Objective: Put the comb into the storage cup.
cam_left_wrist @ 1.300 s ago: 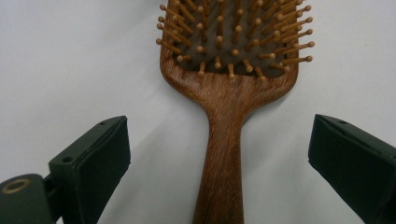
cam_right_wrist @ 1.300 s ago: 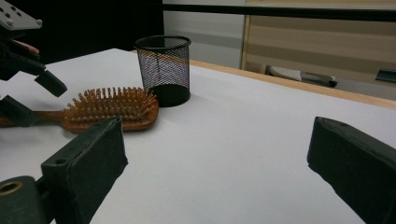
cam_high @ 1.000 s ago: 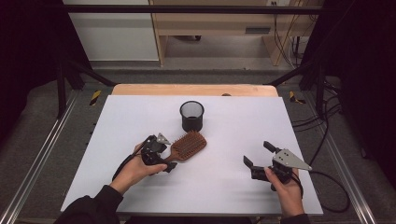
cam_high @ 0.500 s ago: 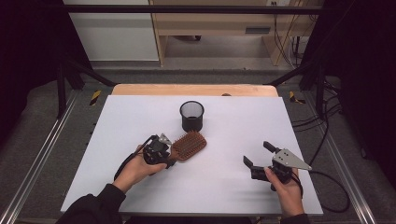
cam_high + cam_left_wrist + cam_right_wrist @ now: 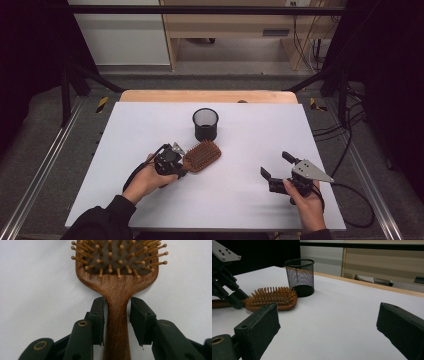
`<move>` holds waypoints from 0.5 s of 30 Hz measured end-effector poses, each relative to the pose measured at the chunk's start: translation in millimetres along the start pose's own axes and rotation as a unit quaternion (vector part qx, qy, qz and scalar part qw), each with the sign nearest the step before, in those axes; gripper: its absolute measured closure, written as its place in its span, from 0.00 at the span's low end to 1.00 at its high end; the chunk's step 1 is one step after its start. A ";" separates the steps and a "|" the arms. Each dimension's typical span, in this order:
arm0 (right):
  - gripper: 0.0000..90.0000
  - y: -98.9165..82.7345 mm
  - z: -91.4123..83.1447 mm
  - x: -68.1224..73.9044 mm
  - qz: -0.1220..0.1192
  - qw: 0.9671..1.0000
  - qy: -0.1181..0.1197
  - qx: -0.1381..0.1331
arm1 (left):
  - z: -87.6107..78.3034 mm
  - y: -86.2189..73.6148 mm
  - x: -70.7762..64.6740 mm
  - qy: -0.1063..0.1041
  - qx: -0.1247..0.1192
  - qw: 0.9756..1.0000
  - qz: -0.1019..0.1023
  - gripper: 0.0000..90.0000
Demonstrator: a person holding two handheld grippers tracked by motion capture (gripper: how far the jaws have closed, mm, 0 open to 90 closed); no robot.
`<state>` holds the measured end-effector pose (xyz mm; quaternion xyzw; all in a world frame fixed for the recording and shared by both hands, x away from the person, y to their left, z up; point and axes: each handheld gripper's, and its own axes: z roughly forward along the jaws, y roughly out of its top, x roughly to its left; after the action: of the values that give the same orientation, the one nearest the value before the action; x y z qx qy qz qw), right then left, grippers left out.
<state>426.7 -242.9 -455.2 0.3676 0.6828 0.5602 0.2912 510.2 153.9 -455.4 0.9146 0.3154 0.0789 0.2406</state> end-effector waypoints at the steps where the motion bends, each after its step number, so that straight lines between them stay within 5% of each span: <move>1: 0.05 0.0 0.1 0.0 0.000 1.000 0.000 0.000 | 0.1 0.1 -0.1 0.001 0.000 1.000 0.001 0.72; 15: 0.05 -0.6 0.7 0.3 0.001 1.000 0.001 0.003 | 0.6 4.5 -4.2 0.011 0.023 1.000 0.013 0.75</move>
<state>426.9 -242.4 -455.9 0.3689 0.6839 0.5591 0.2890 509.5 148.0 -453.8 0.9229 0.3078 0.0853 0.2152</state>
